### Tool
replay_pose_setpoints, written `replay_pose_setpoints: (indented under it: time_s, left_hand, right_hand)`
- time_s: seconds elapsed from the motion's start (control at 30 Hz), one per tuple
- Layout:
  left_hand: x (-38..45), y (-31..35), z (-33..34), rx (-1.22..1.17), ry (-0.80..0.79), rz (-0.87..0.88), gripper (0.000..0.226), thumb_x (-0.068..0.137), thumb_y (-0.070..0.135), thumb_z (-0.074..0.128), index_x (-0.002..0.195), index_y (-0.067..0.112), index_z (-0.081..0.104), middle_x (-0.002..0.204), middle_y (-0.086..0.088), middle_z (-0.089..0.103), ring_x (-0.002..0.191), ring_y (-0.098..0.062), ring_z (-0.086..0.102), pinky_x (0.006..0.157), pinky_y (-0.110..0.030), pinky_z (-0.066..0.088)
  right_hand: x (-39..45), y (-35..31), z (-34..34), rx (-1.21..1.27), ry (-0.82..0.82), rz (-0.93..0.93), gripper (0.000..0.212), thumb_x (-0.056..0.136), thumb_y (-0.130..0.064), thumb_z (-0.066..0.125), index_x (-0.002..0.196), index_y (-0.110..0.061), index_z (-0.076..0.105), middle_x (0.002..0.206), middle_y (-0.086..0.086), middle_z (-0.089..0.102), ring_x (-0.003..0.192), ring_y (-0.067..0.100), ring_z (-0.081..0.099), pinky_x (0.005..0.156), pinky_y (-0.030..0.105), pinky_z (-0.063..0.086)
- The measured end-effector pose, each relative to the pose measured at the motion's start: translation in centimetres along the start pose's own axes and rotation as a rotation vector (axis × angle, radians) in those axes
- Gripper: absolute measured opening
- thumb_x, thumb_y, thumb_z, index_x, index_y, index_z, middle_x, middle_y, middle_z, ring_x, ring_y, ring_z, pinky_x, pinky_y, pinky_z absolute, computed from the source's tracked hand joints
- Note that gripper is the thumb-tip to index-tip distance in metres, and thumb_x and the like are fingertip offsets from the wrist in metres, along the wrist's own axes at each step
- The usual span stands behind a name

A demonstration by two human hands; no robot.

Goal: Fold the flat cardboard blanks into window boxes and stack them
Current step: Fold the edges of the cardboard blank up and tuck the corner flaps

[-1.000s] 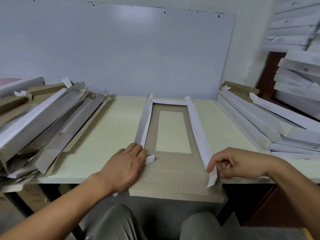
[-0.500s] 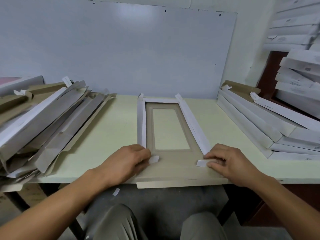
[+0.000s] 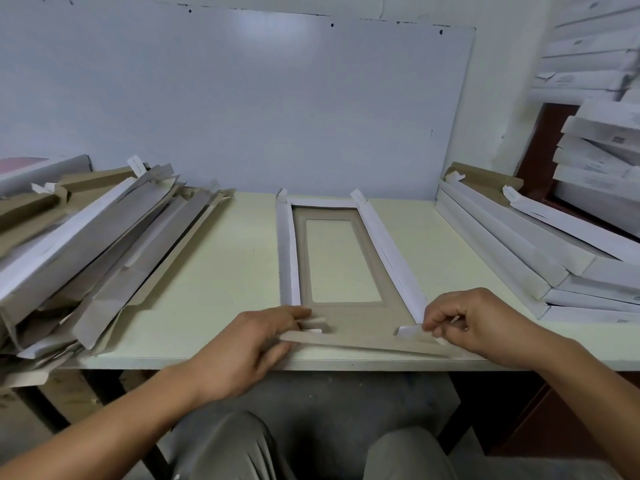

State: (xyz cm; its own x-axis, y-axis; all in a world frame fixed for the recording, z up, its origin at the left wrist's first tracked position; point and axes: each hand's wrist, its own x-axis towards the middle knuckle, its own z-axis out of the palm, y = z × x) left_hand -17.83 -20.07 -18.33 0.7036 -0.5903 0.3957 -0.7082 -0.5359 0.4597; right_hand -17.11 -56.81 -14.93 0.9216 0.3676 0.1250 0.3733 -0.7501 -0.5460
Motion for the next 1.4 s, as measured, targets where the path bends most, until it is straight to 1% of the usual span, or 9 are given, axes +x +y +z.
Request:
replay_pose_setpoints:
  time_s: [0.13,0.27,0.33,0.43,0.7,0.93,1.07,1.23,1.4]
  left_hand:
    - [0.6,0.7,0.6,-0.101,0.293,-0.177,0.017,0.091,0.008,0.063,0.086,0.024,0.064,0.089,0.01,0.066,0.088,-0.013,0.064,0.08,-0.035,0.054]
    - [1.7,0.9,0.6,-0.107,0.329,-0.321,0.02,0.092,0.015,0.063,0.078,0.029,0.061,0.07,0.003,0.06,0.069,-0.016,0.056,0.072,-0.036,0.051]
    - [2.2,1.0,0.4,-0.048,0.319,-0.367,0.019,0.092,0.022,0.063,0.076,0.03,0.059,0.071,0.005,0.061,0.073,-0.015,0.057,0.071,-0.032,0.048]
    - [3.1,1.2,0.1,0.002,0.292,-0.411,0.017,0.093,0.022,0.059,0.076,0.024,0.056,0.074,0.003,0.062,0.077,-0.018,0.057,0.071,-0.031,0.045]
    - [4.2,0.3,1.4,0.233,0.202,-0.471,0.022,0.091,0.017,0.045,0.108,0.029,0.042,0.066,0.009,0.05,0.085,-0.015,0.043,0.084,-0.034,0.027]
    - [4.7,-0.6,1.6,0.443,0.072,-0.463,0.021,0.091,0.024,0.043,0.087,0.025,0.064,0.108,0.009,0.045,0.105,-0.018,0.032,0.085,-0.035,0.025]
    - [4.5,-0.8,1.7,0.504,0.032,-0.448,0.03,0.093,0.026,0.039,0.083,0.023,0.067,0.108,0.013,0.053,0.107,-0.017,0.033,0.088,-0.037,0.026]
    - [4.5,0.5,2.0,0.555,-0.034,-0.365,0.025,0.09,0.029,0.031,0.077,0.022,0.05,0.09,0.009,0.056,0.101,-0.016,0.046,0.098,-0.039,0.025]
    - [5.0,3.7,3.8,0.382,-0.101,-0.165,0.013,0.087,0.031,0.036,0.095,0.025,0.044,0.093,0.003,0.055,0.09,-0.022,0.052,0.08,-0.036,0.037]
  right_hand:
    - [-0.1,-0.3,-1.4,0.072,-0.14,0.038,0.041,0.076,0.009,0.055,0.097,-0.018,0.077,0.101,0.001,0.073,0.091,0.011,0.071,0.087,0.032,0.057]
    - [0.2,-0.2,-2.6,0.131,-0.316,0.05,0.035,0.077,-0.005,0.056,0.101,-0.02,0.076,0.085,-0.001,0.068,0.069,0.007,0.053,0.069,0.023,0.041]
    - [0.6,0.0,-2.5,0.168,-0.268,0.068,0.017,0.089,-0.013,0.063,0.078,-0.021,0.073,0.065,-0.008,0.057,0.057,0.005,0.046,0.063,0.022,0.037]
    - [1.4,0.1,-1.6,0.191,-0.089,0.14,0.037,0.099,-0.017,0.058,0.062,-0.02,0.066,0.063,0.002,0.068,0.063,0.019,0.07,0.066,0.027,0.053]
    - [3.4,0.3,1.3,0.013,0.05,0.178,0.014,0.095,-0.017,0.061,0.085,-0.024,0.067,0.052,-0.012,0.053,0.049,0.006,0.054,0.054,0.025,0.051]
    - [3.0,-0.3,2.1,-0.322,0.106,0.081,0.009,0.095,-0.044,0.054,0.087,-0.041,0.053,0.093,-0.018,0.055,0.08,0.003,0.055,0.065,0.022,0.042]
    - [2.1,-1.1,2.2,-0.409,-0.002,-0.132,0.036,0.087,-0.071,0.045,0.092,-0.041,0.064,0.103,-0.027,0.048,0.103,-0.003,0.042,0.082,0.019,0.038]
    - [2.9,-1.0,3.4,-0.527,-0.102,-0.154,0.03,0.103,-0.041,0.037,0.098,-0.026,0.062,0.094,-0.009,0.063,0.087,0.011,0.051,0.095,0.03,0.032]
    - [3.7,-2.9,5.0,-0.342,-0.093,-0.196,0.036,0.1,-0.038,0.049,0.07,-0.018,0.049,0.066,0.0,0.049,0.063,0.018,0.041,0.073,0.015,0.027]
